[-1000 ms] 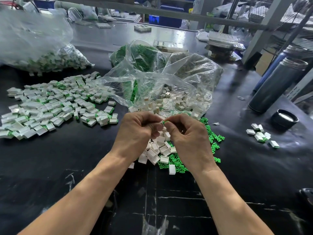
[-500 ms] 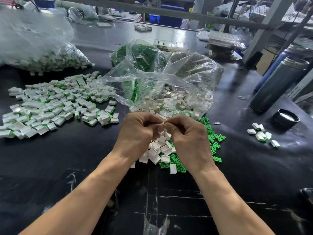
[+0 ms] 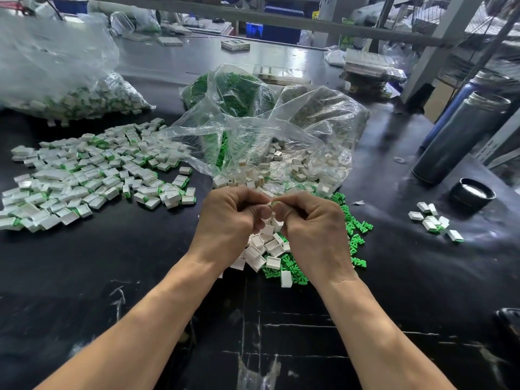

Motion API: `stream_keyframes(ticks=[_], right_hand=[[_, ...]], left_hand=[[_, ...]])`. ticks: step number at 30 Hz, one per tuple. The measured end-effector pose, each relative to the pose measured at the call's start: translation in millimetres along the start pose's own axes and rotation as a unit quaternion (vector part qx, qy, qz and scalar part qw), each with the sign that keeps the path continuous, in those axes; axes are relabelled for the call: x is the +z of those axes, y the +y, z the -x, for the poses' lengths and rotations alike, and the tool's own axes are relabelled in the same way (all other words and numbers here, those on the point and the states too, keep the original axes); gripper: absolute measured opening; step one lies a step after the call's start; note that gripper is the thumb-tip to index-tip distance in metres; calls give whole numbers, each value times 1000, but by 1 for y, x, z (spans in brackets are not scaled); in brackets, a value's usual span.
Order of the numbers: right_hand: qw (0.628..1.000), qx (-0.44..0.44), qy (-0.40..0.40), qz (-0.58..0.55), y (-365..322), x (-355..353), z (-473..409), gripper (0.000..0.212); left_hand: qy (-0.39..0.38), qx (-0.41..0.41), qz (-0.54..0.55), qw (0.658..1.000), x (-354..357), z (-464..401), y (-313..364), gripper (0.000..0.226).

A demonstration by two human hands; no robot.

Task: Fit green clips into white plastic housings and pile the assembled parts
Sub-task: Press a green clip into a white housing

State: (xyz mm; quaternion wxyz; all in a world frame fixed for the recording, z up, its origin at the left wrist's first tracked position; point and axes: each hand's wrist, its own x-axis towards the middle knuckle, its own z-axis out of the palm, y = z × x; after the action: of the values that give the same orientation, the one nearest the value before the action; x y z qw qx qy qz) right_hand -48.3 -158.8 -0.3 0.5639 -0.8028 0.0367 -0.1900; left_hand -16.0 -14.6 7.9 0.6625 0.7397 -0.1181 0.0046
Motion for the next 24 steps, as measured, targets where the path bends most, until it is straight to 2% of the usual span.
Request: stream_keyframes(ticks=[6, 12, 17, 20, 24], right_hand=[[1000, 1, -7, 13, -1, -4, 1, 13], [1000, 10, -2, -16, 1, -6, 1, 19], [993, 80, 21, -86, -8, -5, -4, 47], [984, 138, -30, -108, -11, -3, -2, 67], [978, 160, -48, -125, -14, 4, 0, 69]], left_hand=[[-7, 2, -13, 1000, 2, 0, -1, 23], [-18, -18, 16, 1000, 3, -1, -1, 14], [-34, -6, 23, 999, 3, -2, -2, 11], [-42, 9, 6, 999, 4, -2, -3, 10], [-79, 11, 30, 996, 9, 0, -3, 12]])
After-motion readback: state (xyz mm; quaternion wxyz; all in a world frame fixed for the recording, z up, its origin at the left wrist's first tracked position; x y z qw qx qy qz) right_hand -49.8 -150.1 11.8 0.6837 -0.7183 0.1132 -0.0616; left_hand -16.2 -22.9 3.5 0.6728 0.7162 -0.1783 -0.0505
